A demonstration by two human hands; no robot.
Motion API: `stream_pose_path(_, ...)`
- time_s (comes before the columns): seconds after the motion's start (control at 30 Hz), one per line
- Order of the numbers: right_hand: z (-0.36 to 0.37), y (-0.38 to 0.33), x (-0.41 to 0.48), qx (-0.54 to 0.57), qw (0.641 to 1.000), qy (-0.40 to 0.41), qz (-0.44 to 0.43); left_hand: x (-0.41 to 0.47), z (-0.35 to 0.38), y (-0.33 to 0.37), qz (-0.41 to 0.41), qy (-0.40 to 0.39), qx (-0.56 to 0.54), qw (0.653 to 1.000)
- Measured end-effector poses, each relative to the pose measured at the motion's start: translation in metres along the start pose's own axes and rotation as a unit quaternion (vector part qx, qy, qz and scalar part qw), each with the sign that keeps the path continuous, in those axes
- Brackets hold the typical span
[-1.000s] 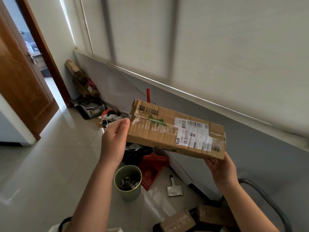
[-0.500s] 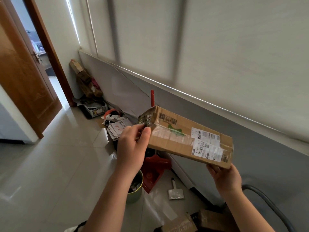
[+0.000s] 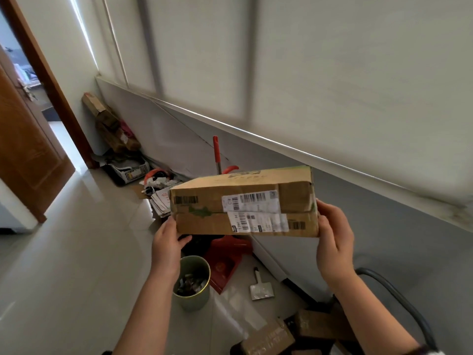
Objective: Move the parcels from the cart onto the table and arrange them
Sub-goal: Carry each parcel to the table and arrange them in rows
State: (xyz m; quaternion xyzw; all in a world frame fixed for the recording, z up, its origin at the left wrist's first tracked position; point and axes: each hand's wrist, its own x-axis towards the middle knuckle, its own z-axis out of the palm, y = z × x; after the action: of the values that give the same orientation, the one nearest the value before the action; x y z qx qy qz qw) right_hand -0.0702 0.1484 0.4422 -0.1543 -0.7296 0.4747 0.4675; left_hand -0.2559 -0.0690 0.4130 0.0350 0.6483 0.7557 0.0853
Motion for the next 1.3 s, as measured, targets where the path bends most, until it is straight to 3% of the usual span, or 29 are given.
stream_pose_path(0.2, -0.022, -0.010, 0.003, 0.086, 0.996, -0.008, 0.026, -0.002, -0.007, 0.029, 0.009, -0.039, -0.073, 0.997)
stream_pose_path(0.47, -0.050, -0.018, 0.017, 0.121, 0.985, -0.041, 0.115, -0.013, -0.011, 0.048, 0.087, -0.138, 0.028, 0.986)
stream_pose_path(0.9, -0.074, -0.024, 0.005, 0.226, 0.959, -0.013, 0.173, -0.037, -0.001, 0.046, 0.054, -0.197, -0.028, 0.978)
stream_pose_path(1.13, -0.104, -0.008, -0.035, 0.080, 0.960, 0.011, 0.268, -0.056, 0.020, 0.009, 0.040, -0.168, 0.013, 0.985)
stream_pose_path(1.3, -0.137, -0.010, -0.071, -0.012, 0.961, 0.029, 0.274, -0.089, 0.037, -0.024, 0.051, -0.175, 0.071, 0.981)
